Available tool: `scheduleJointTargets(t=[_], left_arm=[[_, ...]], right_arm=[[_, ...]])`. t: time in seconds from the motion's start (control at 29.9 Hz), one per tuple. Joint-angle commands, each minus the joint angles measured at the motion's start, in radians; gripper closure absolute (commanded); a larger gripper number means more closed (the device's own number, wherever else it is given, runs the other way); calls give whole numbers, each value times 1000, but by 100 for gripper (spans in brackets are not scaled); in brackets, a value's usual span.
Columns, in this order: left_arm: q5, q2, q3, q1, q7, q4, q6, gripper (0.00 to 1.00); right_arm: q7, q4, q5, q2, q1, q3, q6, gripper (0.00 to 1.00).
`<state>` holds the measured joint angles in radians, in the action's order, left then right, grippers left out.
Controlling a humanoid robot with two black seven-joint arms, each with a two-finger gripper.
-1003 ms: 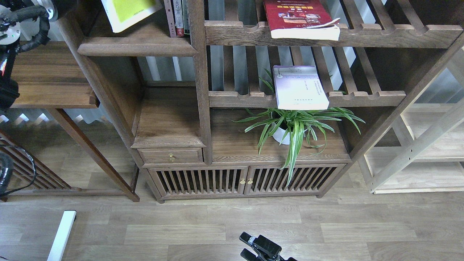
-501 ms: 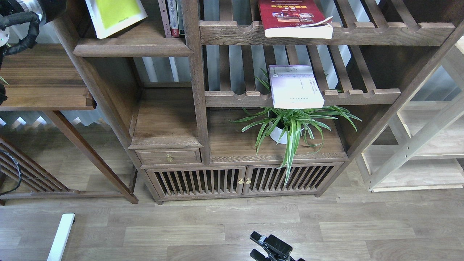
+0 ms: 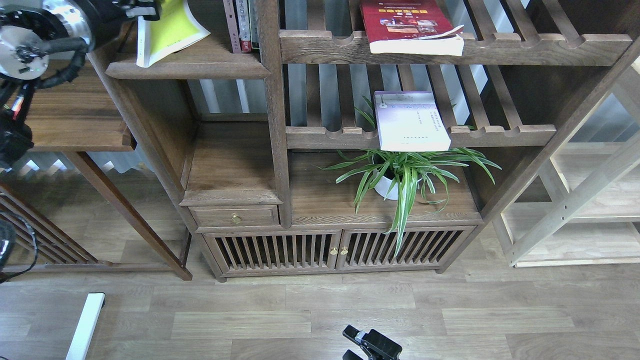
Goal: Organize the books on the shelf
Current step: 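Push the yellow-green book into the top shelf and release it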
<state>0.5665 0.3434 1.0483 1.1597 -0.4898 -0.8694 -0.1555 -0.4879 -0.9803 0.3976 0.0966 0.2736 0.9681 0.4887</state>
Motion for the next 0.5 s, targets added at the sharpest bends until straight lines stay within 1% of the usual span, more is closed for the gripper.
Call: scheduleJointTargets(t=[0.0, 0.23, 0.3, 0.37, 0.47], left_arm=[[-4, -21, 19, 24, 1, -34, 1, 73], [-2, 2, 96, 55, 1, -164, 13, 66], [-2, 14, 98, 63, 1, -168, 14, 61], [0, 38, 87, 61, 1, -163, 19, 54], [-2, 68, 76, 52, 1, -163, 21, 53]], right_arm=[[0, 0, 0, 2, -1, 0, 0, 18], [0, 0, 0, 3, -1, -2, 0, 18], [0, 0, 0, 2, -1, -2, 0, 18], [0, 0, 0, 2, -2, -3, 0, 18], [0, 0, 0, 3, -1, -2, 0, 18]])
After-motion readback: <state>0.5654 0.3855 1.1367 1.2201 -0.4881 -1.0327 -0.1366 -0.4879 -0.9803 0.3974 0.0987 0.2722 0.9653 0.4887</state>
